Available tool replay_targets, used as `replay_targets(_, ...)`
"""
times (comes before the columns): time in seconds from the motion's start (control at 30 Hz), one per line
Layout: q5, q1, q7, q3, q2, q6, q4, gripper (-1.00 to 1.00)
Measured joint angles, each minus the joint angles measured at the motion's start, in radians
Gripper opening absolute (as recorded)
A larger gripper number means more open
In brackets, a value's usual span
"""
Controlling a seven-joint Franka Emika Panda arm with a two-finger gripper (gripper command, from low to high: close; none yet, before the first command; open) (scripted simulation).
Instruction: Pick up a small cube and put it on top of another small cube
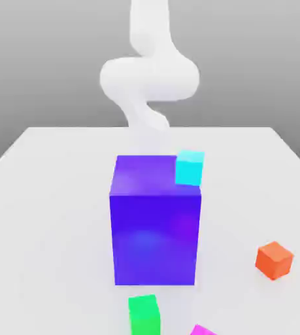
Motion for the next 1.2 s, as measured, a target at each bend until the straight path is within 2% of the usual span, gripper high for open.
replay_targets(0.47, 0.032, 0.135, -0.382, -0.067, 0.514, 0.142, 0.026, 0.00)
replay_targets(0.73, 0.058, 0.163, -0.603, -0.052, 0.804, 0.222, 0.041, 0.00)
replay_targets(0.97, 0.032, 0.157, -0.763, -0.018, 1.056, 0.293, 0.053, 0.00)
replay_targets(1.1, 0.027, 0.153, -0.788, -0.008, 1.201, 0.386, 0.078, 0.00)
replay_targets(1.13, 0.028, 0.151, -0.790, -0.006, 1.236, 0.413, 0.086, -1.00)
replay_targets(1.2, 0.028, 0.151, -0.790, -0.006, 1.236, 0.412, 0.086, -1.00)
